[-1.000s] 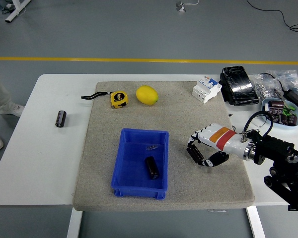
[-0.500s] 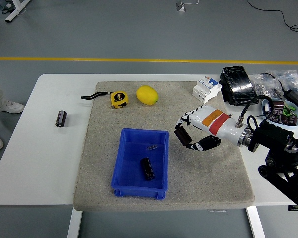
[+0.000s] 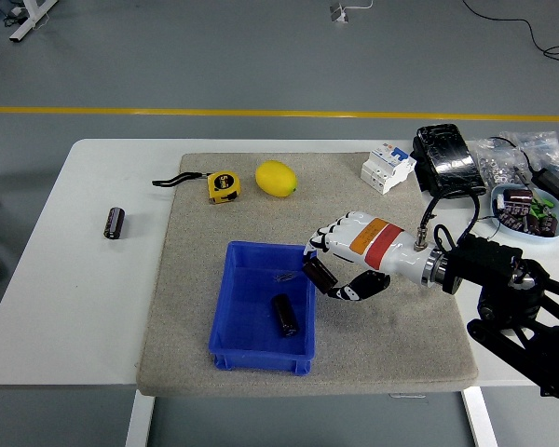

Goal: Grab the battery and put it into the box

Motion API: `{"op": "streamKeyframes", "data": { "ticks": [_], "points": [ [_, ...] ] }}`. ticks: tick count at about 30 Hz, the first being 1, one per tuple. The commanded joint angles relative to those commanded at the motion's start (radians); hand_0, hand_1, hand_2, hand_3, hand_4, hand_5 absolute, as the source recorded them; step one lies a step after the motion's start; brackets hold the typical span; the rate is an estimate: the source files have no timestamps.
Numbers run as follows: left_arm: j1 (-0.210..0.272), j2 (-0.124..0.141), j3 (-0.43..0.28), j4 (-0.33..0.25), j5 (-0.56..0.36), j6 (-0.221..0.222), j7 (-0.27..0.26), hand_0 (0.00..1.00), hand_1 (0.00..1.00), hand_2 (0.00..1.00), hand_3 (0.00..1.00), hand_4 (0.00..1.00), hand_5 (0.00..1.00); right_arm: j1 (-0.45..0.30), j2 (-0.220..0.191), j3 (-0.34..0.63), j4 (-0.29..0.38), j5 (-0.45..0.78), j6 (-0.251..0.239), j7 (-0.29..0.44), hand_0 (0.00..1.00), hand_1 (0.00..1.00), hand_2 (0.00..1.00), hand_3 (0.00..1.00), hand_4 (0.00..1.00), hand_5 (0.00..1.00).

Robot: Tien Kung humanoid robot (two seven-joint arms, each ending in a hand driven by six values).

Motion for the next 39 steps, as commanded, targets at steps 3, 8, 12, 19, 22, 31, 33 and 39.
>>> {"op": "streamKeyframes", "data": {
  "ticks": [3, 8, 12, 19, 22, 31, 33, 39],
  "points": [
    [-0.001, 0.0, -0.001, 0.0, 0.001, 0.0, 0.0, 0.725, 0.669, 0.71, 0.622, 0.662, 0.631, 0.002, 0.0, -0.003, -0.001, 0.0, 0.0, -0.005, 0.636, 0.693, 0.886, 0.998, 0.998, 0.271],
    [-0.002, 0.001, -0.001, 0.001, 0.0, 0.0, -0.001, 0.726, 0.668, 0.71, 0.621, 0.661, 0.63, 0.004, 0.001, -0.002, -0.003, -0.002, -0.002, -0.005, 0.638, 0.696, 0.889, 0.998, 0.998, 0.278],
    [-0.003, 0.002, -0.001, 0.001, 0.001, 0.0, -0.001, 0.726, 0.665, 0.709, 0.622, 0.662, 0.631, 0.001, 0.001, 0.004, -0.009, -0.002, -0.004, -0.002, 0.638, 0.695, 0.885, 0.997, 0.995, 0.25],
    [-0.004, 0.001, 0.0, 0.001, -0.001, 0.001, -0.001, 0.726, 0.665, 0.709, 0.621, 0.66, 0.63, -0.01, -0.003, 0.026, -0.038, 0.003, -0.011, 0.006, 0.621, 0.682, 0.855, 0.958, 0.979, 0.241],
    [-0.005, 0.0, 0.0, 0.001, 0.001, 0.0, -0.001, 0.726, 0.665, 0.709, 0.621, 0.66, 0.63, -0.015, -0.005, 0.036, -0.068, 0.007, -0.017, 0.012, 0.621, 0.682, 0.855, 0.958, 0.979, 0.241],
    [-0.005, -0.003, -0.001, 0.001, 0.001, 0.0, 0.0, 0.726, 0.667, 0.709, 0.621, 0.66, 0.63, -0.064, -0.016, 0.055, -0.103, 0.015, -0.013, 0.021, 0.571, 0.643, 0.783, 0.836, 0.998, 0.282],
    [-0.006, -0.003, -0.001, 0.001, 0.004, -0.001, 0.0, 0.726, 0.667, 0.709, 0.621, 0.66, 0.63, -0.079, -0.016, 0.067, -0.097, 0.016, -0.009, 0.019, 0.571, 0.643, 0.783, 0.836, 0.998, 0.282],
    [-0.003, -0.003, -0.003, 0.001, 0.008, -0.002, 0.001, 0.725, 0.667, 0.709, 0.621, 0.66, 0.63, -0.13, -0.007, 0.115, -0.082, 0.016, 0.006, 0.005, 0.573, 0.641, 0.779, 0.824, 0.998, 0.281]
  ]
}}
